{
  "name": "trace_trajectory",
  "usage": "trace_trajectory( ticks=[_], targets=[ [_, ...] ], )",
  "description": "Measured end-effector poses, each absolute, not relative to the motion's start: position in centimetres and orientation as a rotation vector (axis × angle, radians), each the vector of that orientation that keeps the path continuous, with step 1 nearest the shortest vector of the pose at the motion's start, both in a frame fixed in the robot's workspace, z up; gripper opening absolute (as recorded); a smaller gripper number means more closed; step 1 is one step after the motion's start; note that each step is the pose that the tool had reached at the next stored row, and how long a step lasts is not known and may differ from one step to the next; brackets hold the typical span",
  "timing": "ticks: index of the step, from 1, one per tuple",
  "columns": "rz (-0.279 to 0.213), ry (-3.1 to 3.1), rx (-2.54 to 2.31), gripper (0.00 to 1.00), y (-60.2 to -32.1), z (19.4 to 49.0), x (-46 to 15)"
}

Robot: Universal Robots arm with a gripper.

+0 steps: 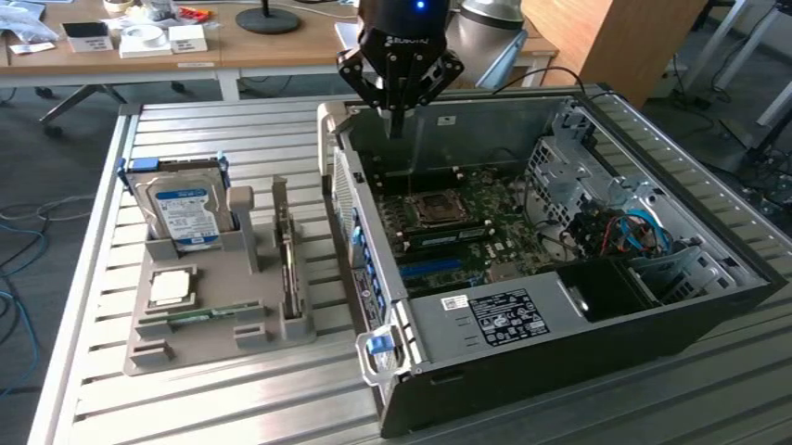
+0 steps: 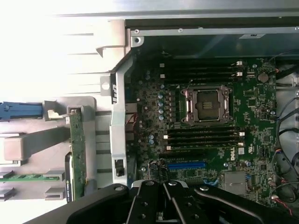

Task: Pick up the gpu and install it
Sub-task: 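Reach for the gpu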

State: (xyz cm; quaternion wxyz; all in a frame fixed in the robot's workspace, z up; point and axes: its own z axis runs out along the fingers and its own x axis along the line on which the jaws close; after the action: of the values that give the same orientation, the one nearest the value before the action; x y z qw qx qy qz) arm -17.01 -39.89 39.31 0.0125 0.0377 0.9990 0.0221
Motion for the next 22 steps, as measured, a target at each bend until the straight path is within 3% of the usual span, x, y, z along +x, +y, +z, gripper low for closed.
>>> trace_trajectory(
  ticks=[22],
  targets=[
    [0.069, 3.113, 0.122, 0.11, -39.9, 39.3, -21.1]
  ],
)
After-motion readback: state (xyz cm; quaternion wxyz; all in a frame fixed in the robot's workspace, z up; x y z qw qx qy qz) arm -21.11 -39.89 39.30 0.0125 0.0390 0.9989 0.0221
